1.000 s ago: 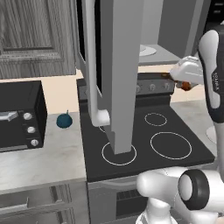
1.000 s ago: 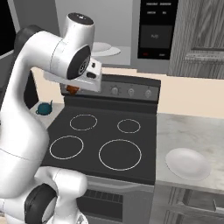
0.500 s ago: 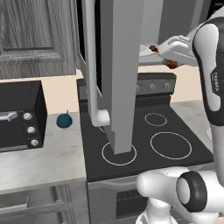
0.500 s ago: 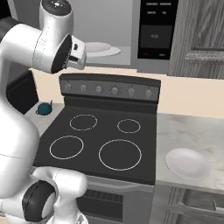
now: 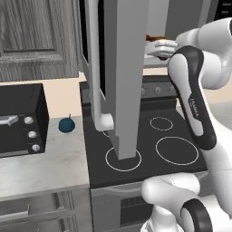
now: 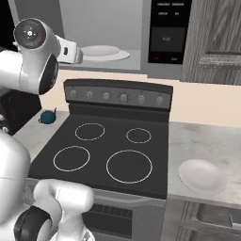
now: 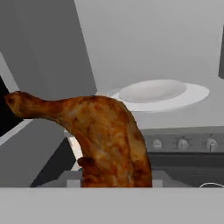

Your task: Pick the chicken drumstick from the counter and place it in the microwave.

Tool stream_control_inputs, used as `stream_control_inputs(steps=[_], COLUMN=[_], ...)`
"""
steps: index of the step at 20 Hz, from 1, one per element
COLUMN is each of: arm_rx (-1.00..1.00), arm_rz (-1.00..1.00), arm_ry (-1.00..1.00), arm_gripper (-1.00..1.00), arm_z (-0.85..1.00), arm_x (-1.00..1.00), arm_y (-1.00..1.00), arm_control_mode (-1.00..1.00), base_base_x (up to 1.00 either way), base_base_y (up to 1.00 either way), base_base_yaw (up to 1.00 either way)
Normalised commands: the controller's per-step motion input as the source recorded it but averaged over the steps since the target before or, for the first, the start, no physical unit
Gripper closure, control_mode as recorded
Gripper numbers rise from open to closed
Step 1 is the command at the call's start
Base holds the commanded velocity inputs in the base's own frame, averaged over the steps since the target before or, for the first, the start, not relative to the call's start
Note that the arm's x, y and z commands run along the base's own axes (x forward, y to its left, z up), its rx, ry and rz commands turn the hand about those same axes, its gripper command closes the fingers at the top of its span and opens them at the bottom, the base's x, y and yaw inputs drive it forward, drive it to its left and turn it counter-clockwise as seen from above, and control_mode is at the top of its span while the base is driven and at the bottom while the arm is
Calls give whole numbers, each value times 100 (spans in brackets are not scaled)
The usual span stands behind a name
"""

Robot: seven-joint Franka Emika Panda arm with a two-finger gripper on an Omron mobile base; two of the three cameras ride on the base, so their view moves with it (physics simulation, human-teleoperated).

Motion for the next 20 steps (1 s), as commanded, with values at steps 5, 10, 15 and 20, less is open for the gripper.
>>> stream_control_inputs(steps=[5, 10, 15, 20], arm_rx=[0, -4, -12, -14], arm_rz=[-2, 0, 0, 0], arm_ry=[-12, 2, 21, 1], arm_gripper=[100, 100, 100, 100], arm_z=[63, 36, 7, -28], arm_x=[65, 58, 36, 49], arm_y=[4, 1, -1, -9], arm_control_mode=[-100, -100, -100, -100], base_base_x=[0, 0, 0, 0], base_base_y=[0, 0, 0, 0], base_base_yaw=[0, 0, 0, 0])
